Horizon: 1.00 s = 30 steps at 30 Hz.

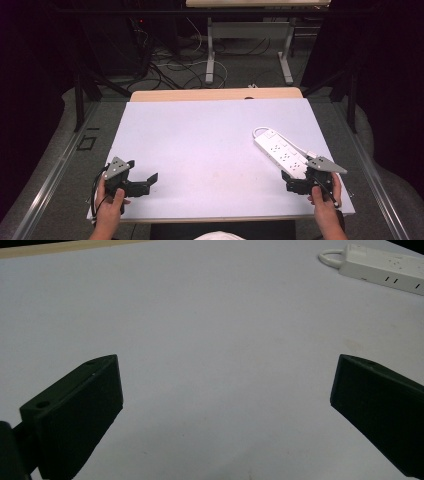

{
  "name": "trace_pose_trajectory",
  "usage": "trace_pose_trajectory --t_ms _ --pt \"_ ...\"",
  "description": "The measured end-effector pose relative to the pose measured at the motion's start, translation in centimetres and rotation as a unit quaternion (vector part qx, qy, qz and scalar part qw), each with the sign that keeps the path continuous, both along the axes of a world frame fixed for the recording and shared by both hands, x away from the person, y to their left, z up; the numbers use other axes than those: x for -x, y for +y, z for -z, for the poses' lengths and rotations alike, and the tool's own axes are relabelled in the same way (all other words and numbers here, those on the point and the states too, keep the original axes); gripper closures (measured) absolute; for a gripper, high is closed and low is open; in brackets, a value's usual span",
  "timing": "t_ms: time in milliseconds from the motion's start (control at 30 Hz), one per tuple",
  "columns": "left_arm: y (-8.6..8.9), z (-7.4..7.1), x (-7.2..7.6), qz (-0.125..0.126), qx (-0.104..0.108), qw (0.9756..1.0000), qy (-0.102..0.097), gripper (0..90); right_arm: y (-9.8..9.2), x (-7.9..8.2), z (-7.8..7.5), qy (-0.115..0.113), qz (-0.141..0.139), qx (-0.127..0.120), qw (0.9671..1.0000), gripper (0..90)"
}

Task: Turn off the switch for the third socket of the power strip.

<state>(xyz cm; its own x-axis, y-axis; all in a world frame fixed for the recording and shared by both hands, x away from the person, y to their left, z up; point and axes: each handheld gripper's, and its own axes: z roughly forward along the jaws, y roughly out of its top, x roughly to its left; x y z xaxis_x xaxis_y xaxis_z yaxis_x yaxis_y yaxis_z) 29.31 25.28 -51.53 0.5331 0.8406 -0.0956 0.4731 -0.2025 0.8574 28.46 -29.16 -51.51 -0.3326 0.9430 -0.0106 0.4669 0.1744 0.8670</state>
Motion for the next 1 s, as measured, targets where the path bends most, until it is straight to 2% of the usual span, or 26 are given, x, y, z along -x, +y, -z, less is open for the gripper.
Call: trace_pose_trajectory --t_ms 67,233,267,300,367,500,533,633,800,1000 --pt "0.0 0.0 0.0 0.002 0.0 1.0 0.001 0.3 0.0 0.0 0.1 0.005 0.004 -0.006 1.0 0.0" --pt "-0.2 -0.1 0.1 0.006 -0.006 1.0 -0.003 0.3 0.0 0.0 0.2 0.007 0.0 0.009 0.9999 0.0" --pt "-0.3 0.0 0.1 0.006 -0.002 1.0 -0.001 0.3 0.1 0.0 0.2 0.009 0.002 0.007 0.9999 0.0" --pt "-0.3 -0.1 0.1 0.008 -0.009 0.9999 -0.004 0.3 0.2 0.0 0.1 0.013 0.0 0.004 0.9999 0.0" --pt "-0.4 0.0 0.1 0.007 -0.008 0.9999 -0.005 0.3 0.3 -0.1 0.1 0.017 -0.006 0.004 0.9998 0.0" --pt "-0.5 0.0 0.2 0.007 -0.006 0.9999 -0.005 0.3 0.6 -0.4 0.0 0.032 -0.012 0.022 0.9992 0.0" --pt "-0.7 0.0 0.3 0.004 0.001 1.0 -0.005 0.3 0.7 -0.4 -0.1 0.034 -0.014 0.027 0.999 0.0" --pt "-0.6 0.0 0.3 0.005 -0.002 1.0 -0.007 0.3 0.8 -0.6 -0.6 0.034 -0.017 0.04 0.9985 0.0" --pt "-0.5 0.1 0.3 0.003 -0.001 1.0 -0.006 0.3 0.7 -1.1 -1.6 0.035 -0.014 0.042 0.9984 0.7" --pt "-0.5 0.1 0.3 0.002 0.002 1.0 -0.004 0.3 0.3 -2.1 -2.5 0.04 -0.008 0.061 0.9973 6.5"
